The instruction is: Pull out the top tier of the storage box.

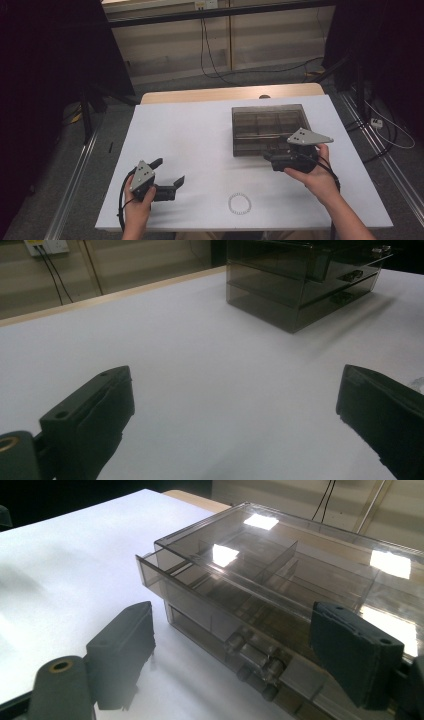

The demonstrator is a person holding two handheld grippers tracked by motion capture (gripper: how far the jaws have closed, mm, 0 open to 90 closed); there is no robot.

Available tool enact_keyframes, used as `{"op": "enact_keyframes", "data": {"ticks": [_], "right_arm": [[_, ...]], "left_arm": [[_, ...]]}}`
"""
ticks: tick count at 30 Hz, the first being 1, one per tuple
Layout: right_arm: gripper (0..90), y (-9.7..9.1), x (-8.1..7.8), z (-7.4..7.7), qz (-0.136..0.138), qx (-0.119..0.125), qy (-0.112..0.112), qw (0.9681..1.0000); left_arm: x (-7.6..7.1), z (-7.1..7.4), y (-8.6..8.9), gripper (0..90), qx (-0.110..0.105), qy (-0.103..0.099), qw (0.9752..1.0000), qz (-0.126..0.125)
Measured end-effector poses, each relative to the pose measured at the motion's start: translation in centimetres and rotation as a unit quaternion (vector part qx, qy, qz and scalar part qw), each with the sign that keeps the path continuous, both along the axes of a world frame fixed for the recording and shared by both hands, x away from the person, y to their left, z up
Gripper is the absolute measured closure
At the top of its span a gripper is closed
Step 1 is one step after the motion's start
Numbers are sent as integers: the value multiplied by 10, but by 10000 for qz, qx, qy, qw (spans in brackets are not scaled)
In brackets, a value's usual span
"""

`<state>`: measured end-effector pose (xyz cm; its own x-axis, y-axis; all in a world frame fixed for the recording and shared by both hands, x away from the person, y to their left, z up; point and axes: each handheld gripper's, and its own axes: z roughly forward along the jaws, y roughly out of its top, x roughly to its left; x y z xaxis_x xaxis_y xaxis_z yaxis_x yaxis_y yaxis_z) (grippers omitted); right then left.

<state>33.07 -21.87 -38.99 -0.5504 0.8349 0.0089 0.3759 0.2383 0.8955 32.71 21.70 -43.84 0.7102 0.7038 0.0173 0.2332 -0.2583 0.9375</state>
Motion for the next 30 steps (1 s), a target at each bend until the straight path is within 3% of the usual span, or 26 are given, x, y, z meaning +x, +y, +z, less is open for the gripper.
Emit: {"op": "enact_keyframes", "data": {"ticks": [4, 10, 14, 17, 18, 21, 22, 24, 28, 30], "right_arm": [[178, 3, 7, -3, 52, -141, 112, 9998], [191, 4, 12, -9, 69, -307, 79, 9995], [252, 5, 12, -11, 217, -502, 80, 9985], [285, 6, 12, -14, 243, -545, 329, 9977], [284, 7, 11, -16, 314, -557, 546, 9965], [303, 10, 7, -20, 388, -877, 381, 9947], [368, 9, 6, -19, 296, -938, 333, 9946], [424, 7, 6, -18, 294, -821, 288, 9958], [489, 4, 6, -15, 431, -1081, 278, 9928], [505, 3, 6, -15, 528, -1069, 306, 9924]], "left_arm": [[0, 0, 0, 24, 9, 1, 10000, 12], [1, -1, 0, 24, 10, 16, 10000, 28], [1, -1, -1, 24, 23, 24, 10000, 1], [1, -1, 0, 24, 21, 13, 10000, 25], [0, -1, 0, 24, 18, 19, 10000, 38], [1, -1, 2, 24, -3, 17, 10000, 55], [1, -1, 2, 24, 7, 17, 10000, 59], [1, -1, 1, 24, 8, 19, 10000, 40], [1, -1, 0, 24, 42, 26, 10000, 42], [1, -1, 1, 24, 10, 15, 10000, 49]]}}
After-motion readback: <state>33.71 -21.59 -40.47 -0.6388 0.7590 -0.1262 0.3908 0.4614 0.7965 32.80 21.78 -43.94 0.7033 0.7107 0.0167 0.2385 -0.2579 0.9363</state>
